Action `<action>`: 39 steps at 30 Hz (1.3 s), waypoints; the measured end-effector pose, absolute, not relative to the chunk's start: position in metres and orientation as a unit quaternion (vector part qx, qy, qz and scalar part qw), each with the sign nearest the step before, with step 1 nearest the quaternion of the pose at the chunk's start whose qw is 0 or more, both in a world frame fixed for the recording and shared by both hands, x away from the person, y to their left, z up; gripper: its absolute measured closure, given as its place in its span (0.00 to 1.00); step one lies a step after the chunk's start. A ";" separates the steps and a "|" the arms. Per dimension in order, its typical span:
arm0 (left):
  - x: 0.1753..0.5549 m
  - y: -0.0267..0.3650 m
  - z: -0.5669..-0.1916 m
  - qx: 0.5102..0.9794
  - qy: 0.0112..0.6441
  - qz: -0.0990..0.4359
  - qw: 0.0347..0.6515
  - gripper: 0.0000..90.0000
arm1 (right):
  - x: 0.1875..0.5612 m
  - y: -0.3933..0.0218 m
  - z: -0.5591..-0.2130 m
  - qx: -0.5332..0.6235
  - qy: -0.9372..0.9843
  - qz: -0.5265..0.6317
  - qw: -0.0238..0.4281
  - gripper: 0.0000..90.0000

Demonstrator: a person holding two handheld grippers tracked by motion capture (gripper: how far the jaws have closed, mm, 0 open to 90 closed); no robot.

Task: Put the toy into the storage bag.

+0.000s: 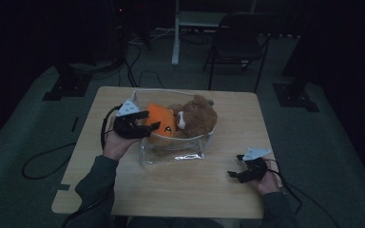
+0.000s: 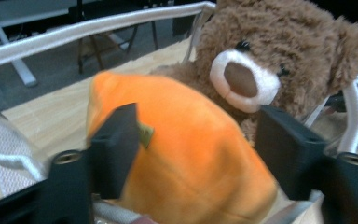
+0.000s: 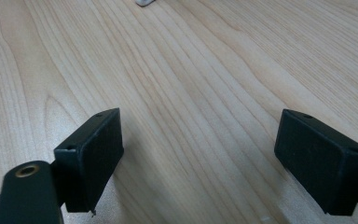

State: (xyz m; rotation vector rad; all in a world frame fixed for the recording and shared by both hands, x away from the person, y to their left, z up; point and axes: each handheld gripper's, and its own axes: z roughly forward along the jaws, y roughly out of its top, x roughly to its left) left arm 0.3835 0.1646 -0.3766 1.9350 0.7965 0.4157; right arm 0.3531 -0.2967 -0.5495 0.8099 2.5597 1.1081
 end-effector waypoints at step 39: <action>0.371 0.223 -0.368 0.739 0.374 0.197 0.525 0.50 | 0.353 -0.297 -0.549 0.278 0.875 0.378 0.119 0.16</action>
